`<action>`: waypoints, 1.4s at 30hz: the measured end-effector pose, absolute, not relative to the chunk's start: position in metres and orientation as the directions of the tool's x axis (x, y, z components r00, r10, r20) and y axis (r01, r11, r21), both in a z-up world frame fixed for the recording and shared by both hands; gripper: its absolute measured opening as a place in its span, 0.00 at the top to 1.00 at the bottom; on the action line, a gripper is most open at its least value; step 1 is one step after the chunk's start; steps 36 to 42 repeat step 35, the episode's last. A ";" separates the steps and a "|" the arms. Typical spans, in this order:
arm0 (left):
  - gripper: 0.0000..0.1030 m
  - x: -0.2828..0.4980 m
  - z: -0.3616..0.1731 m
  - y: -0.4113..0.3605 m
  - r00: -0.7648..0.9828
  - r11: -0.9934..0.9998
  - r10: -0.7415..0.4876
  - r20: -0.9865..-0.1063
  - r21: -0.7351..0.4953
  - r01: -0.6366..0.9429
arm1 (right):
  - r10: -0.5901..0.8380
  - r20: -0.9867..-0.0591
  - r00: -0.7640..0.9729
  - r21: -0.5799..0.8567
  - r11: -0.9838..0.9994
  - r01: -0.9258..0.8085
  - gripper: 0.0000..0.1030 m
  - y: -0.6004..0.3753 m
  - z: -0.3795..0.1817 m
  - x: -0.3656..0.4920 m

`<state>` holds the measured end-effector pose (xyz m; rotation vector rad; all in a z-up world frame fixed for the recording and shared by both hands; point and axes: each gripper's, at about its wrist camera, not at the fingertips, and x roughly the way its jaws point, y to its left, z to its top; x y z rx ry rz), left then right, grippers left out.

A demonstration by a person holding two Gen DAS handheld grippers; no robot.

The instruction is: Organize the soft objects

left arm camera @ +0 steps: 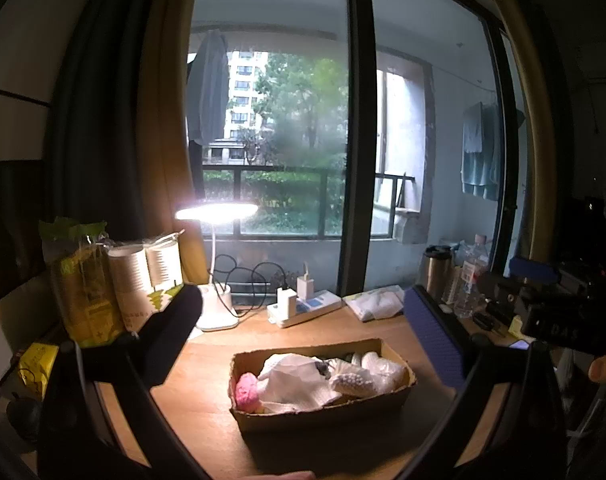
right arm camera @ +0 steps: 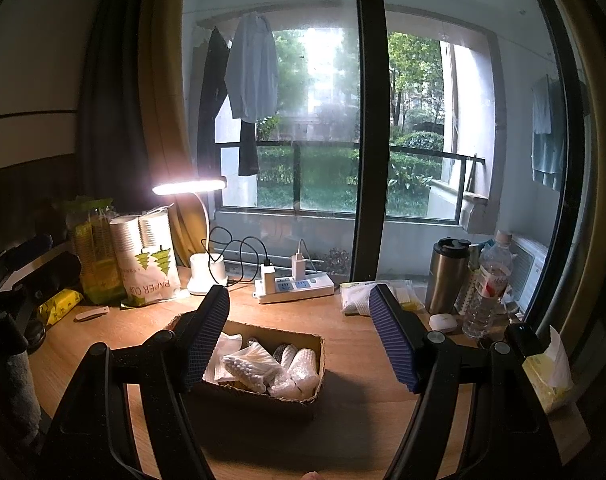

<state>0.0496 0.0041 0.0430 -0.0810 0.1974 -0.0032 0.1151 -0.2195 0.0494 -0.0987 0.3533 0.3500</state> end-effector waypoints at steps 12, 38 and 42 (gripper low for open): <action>0.01 0.050 0.043 0.004 0.980 0.997 -0.014 -0.196 -0.083 -0.002 | 0.318 -0.357 0.878 -0.036 0.935 -0.353 0.27 -0.221 0.048 0.114; 0.01 0.054 0.037 -0.001 0.976 0.995 -0.043 -0.211 -0.094 0.023 | 0.311 -0.377 0.873 -0.042 0.935 -0.351 0.26 -0.222 0.042 0.116; 0.01 0.054 0.037 -0.001 0.976 0.995 -0.043 -0.211 -0.094 0.023 | 0.311 -0.377 0.873 -0.042 0.935 -0.351 0.26 -0.222 0.042 0.116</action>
